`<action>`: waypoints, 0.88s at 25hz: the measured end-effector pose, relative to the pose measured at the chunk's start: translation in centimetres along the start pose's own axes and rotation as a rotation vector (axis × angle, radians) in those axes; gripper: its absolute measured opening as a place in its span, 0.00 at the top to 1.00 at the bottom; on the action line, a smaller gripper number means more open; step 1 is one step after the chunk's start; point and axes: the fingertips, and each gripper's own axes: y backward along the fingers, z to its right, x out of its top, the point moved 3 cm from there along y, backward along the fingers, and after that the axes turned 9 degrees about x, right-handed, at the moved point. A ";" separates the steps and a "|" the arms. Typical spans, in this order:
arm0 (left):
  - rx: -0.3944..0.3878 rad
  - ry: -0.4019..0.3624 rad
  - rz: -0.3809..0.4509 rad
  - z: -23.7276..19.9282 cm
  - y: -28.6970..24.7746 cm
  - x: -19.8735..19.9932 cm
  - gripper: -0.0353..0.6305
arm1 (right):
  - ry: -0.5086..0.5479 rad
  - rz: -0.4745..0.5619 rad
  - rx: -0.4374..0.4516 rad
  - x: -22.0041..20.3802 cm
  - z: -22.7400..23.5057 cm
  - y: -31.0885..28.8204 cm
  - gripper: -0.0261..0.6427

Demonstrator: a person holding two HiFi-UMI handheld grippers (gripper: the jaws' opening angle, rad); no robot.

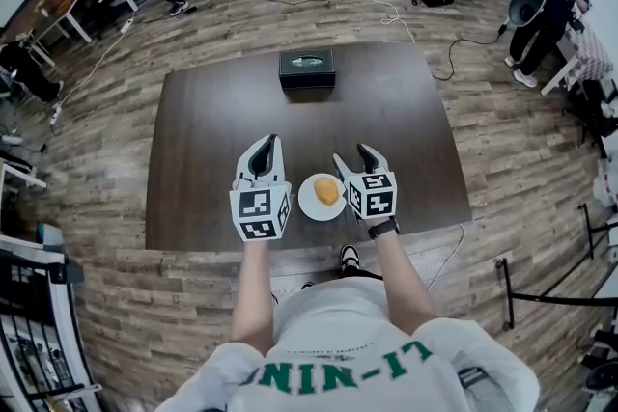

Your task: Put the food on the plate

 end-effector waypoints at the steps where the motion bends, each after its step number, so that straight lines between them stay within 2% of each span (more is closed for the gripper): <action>1: 0.002 0.000 0.004 0.0 0.1 0.2 0.93 | -0.010 0.019 0.011 0.7 -0.1 0.4 0.56; 5: 0.008 0.004 0.015 0.0 0.5 0.5 0.93 | -0.014 0.092 0.045 3.8 -0.8 2.0 0.61; 10: 0.011 0.014 0.035 0.2 0.8 1.6 0.93 | 0.073 0.177 -0.026 7.6 -1.3 4.4 0.70; 18: 0.013 0.018 0.086 0.3 1.4 2.6 0.93 | 0.192 0.219 -0.094 10.2 -2.4 6.3 0.81; 22: 0.017 0.018 0.087 0.0 1.4 2.7 0.93 | 0.172 0.267 -0.080 11.7 -3.2 6.9 0.88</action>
